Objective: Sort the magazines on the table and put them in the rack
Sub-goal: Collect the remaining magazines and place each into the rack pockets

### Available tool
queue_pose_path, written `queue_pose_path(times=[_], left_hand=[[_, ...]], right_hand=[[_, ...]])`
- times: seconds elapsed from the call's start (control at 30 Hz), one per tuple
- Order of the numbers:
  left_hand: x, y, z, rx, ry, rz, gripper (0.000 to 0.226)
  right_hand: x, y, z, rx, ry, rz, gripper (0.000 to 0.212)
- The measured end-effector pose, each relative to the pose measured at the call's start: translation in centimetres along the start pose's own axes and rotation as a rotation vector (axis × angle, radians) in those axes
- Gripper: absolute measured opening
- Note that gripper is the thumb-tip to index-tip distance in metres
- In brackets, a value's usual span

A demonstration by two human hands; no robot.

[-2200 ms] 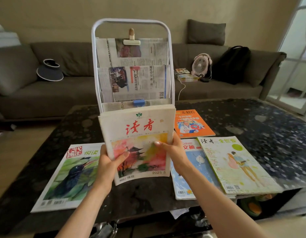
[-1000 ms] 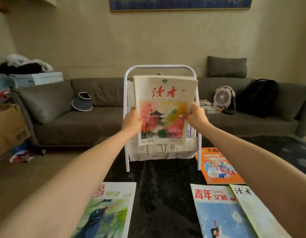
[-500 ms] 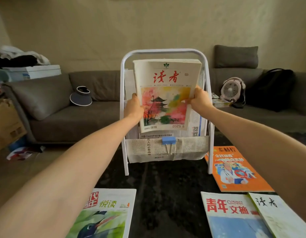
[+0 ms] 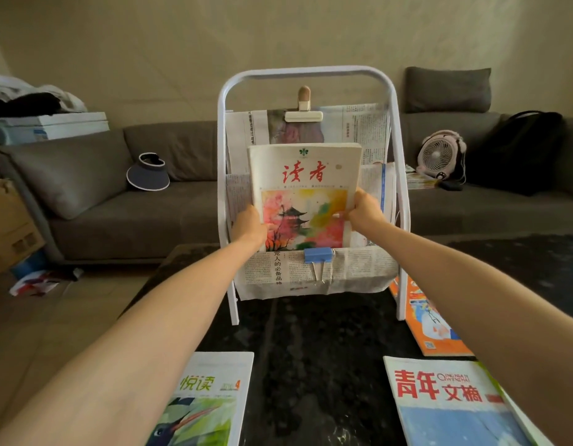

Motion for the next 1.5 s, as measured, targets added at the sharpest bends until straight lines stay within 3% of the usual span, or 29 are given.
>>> queue_pose_path(times=[0.17, 0.37, 0.47, 0.67, 0.73, 0.87, 0.97, 1.17, 1.37, 1.43, 1.5], left_hand=[[0.1, 0.1, 0.0, 0.058, -0.005, 0.063, 0.053], [2.4, 0.8, -0.8, -0.015, 0.128, 0.069, 0.049], [3.3, 0.5, -2.0, 0.007, 0.089, 0.107, 0.048], [4.2, -0.1, -3.0, -0.018, 0.066, 0.128, 0.049], [5.3, 0.2, -2.6, -0.036, 0.164, 0.074, 0.052], [8.0, 0.1, -1.1, -0.187, 0.551, -0.159, 0.055], [8.1, -2.0, -0.1, -0.103, 0.654, -0.136, 0.065], [7.9, -3.6, -1.2, 0.156, 0.373, -0.113, 0.072], [7.9, -3.8, -0.6, 0.177, 0.355, -0.07, 0.062], [7.9, -4.2, -0.5, 0.2, 0.321, 0.008, 0.055], [7.5, -5.3, -0.5, 0.187, 0.26, 0.124, 0.045]], right_hand=[[-0.7, -0.1, -0.3, 0.037, 0.009, -0.026, 0.041], [0.1, 0.9, -1.5, 0.006, 0.122, -0.08, 0.043], [0.9, 2.1, -2.6, 0.04, 0.175, -0.176, 0.048], [1.4, 2.7, -4.2, 0.295, 0.168, -0.24, 0.039], [1.3, 2.6, -4.4, 0.348, 0.182, -0.25, 0.032], [1.3, 2.6, -4.5, 0.383, 0.184, -0.249, 0.027], [1.3, 2.1, -4.8, 0.372, 0.165, -0.254, 0.028], [1.3, 0.6, -6.9, 0.36, 0.093, -0.228, 0.033], [1.5, 0.3, -7.2, 0.33, -0.033, -0.23, 0.043], [2.2, 0.3, -6.1, 0.327, 0.023, -0.174, 0.038], [3.8, 0.2, -4.3, 0.316, 0.216, -0.039, 0.034]])
Point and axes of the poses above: each hand's wrist, its own x-axis away from the middle knuckle, its own z-axis out of the back of the hand, y = z × x, the point moved 4 cm from there along -x, towards the middle knuckle, and after that the axes turned 12 degrees about -y, right-handed, at the moved point
